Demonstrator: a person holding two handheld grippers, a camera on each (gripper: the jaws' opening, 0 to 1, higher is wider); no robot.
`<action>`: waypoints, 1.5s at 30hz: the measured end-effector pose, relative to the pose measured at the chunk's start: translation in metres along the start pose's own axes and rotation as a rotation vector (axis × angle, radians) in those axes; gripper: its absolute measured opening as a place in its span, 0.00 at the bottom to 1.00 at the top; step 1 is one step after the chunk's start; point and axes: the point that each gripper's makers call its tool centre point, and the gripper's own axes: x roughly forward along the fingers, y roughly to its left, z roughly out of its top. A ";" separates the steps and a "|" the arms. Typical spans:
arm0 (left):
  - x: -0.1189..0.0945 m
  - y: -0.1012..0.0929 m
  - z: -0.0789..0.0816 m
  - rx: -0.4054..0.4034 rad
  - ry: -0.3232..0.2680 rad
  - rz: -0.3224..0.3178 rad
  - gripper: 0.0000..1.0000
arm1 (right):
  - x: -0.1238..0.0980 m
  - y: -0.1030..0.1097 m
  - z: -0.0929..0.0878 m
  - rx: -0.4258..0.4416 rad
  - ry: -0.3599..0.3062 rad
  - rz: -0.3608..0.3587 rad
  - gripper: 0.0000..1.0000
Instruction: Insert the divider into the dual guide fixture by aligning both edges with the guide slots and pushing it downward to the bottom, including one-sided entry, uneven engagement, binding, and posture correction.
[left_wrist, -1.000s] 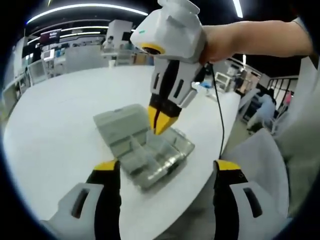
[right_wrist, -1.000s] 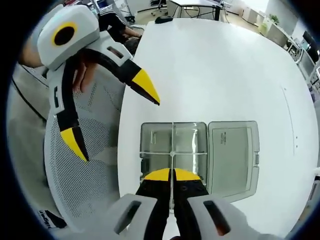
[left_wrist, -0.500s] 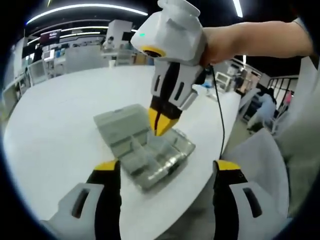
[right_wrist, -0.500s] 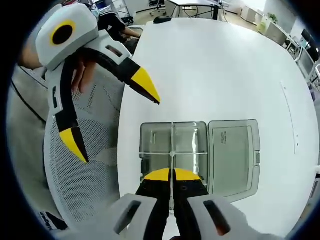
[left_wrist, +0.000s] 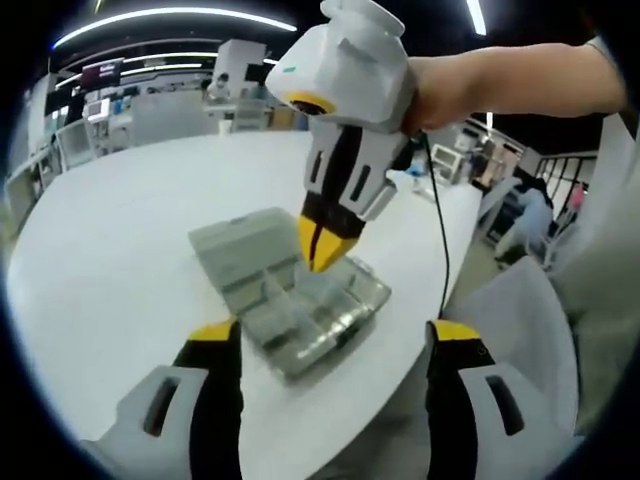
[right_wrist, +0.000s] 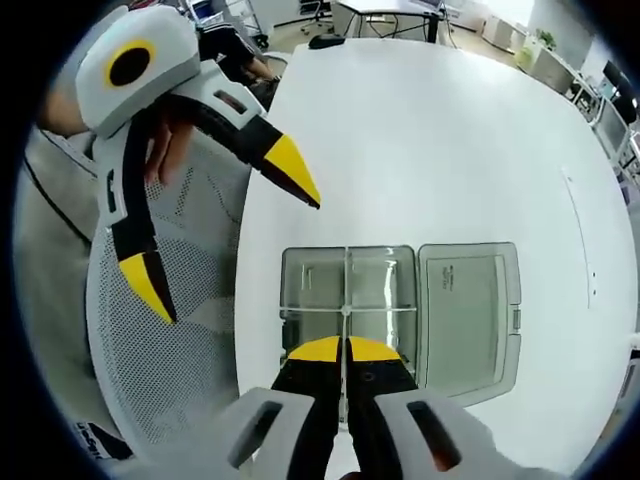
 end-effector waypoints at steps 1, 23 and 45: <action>0.000 0.000 0.000 0.000 0.000 0.000 0.74 | 0.000 0.000 0.000 0.004 -0.003 0.001 0.00; 0.000 -0.001 0.000 0.001 0.002 -0.002 0.73 | 0.001 0.001 -0.001 0.018 0.000 -0.003 0.00; 0.000 -0.001 -0.001 0.004 0.005 0.001 0.73 | 0.013 -0.003 -0.010 0.038 -0.010 -0.016 0.00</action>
